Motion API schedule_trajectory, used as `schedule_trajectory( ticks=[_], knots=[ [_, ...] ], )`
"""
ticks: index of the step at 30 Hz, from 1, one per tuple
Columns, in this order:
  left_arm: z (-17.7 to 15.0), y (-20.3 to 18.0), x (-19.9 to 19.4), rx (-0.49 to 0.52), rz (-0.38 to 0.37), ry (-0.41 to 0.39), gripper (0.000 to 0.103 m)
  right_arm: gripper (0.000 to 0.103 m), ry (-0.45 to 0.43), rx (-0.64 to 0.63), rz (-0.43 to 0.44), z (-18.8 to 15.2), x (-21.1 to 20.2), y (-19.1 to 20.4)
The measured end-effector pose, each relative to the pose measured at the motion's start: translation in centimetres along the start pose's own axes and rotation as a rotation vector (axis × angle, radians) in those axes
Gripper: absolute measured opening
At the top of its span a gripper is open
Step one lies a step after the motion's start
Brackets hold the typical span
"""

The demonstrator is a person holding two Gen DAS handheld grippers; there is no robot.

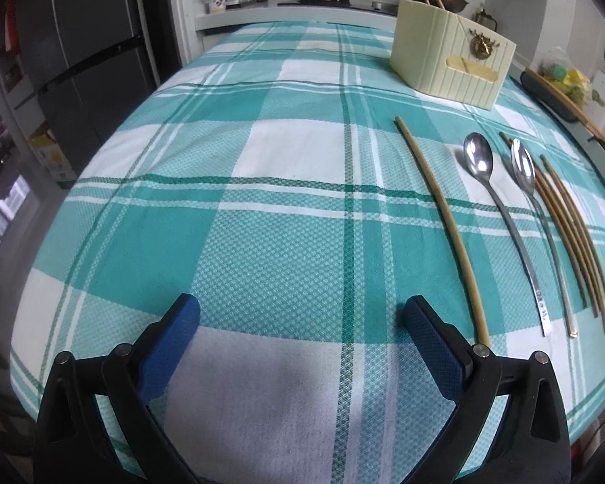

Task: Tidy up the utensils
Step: 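Bring the left tool back over the remaining chopsticks and spoons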

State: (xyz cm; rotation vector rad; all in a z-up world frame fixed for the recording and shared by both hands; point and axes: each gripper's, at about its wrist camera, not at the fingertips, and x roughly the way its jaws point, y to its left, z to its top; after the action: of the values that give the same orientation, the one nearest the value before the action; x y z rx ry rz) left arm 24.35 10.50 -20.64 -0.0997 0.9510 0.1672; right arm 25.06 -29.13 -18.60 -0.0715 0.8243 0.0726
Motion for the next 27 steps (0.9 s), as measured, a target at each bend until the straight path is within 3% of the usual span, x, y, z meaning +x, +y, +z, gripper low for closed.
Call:
schedule_trajectory(
  ticks=[8,27],
  knots=[
    [-0.34,-0.01,0.02,0.007,0.005,-0.026,0.103,0.057,-0.004,0.038,0.005,-0.08,0.24,-0.42],
    [-0.15,0.05,-0.48,0.014,-0.021,-0.007,0.103,0.06,0.027,0.067,0.01,0.75,0.37,-0.63]
  ],
)
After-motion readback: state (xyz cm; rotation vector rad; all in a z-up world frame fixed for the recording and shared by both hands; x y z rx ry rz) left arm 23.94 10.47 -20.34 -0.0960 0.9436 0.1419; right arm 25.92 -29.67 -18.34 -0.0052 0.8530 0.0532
